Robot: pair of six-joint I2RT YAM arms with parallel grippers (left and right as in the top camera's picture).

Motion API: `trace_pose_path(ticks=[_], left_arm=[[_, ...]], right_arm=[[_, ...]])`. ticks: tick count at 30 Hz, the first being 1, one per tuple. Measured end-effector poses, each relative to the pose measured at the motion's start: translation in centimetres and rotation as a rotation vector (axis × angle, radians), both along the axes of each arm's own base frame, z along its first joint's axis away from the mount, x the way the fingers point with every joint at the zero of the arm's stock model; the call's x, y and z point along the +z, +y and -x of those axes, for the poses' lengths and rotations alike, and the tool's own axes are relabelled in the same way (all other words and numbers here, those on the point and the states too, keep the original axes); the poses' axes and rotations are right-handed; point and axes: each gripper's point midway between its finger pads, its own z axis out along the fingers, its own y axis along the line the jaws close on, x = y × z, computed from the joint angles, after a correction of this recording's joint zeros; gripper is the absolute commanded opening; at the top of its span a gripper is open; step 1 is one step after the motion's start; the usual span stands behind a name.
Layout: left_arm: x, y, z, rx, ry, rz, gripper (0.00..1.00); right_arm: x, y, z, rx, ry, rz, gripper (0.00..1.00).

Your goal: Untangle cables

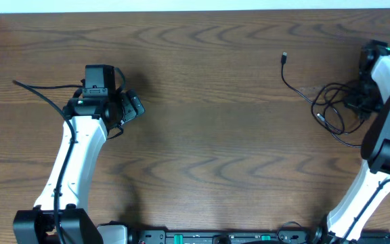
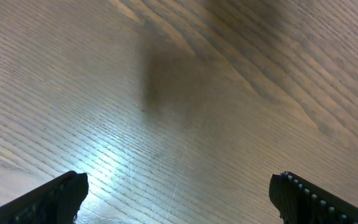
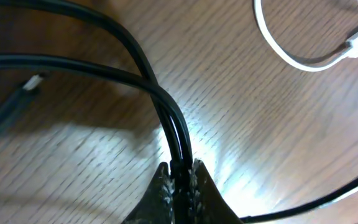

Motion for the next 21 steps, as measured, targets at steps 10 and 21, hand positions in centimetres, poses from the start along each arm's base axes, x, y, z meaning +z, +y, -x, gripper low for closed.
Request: trace_pose_path(ticks=[10,21], left_arm=[[0.0,0.0,0.0,0.0,0.0,0.0,0.98],[0.0,0.0,0.0,0.0,0.0,0.0,0.98]], right_arm=[[-0.4,0.3,-0.2,-0.017,-0.031,-0.067,0.59],[-1.1,3.7,-3.2,0.122,-0.141,-0.27,0.69]])
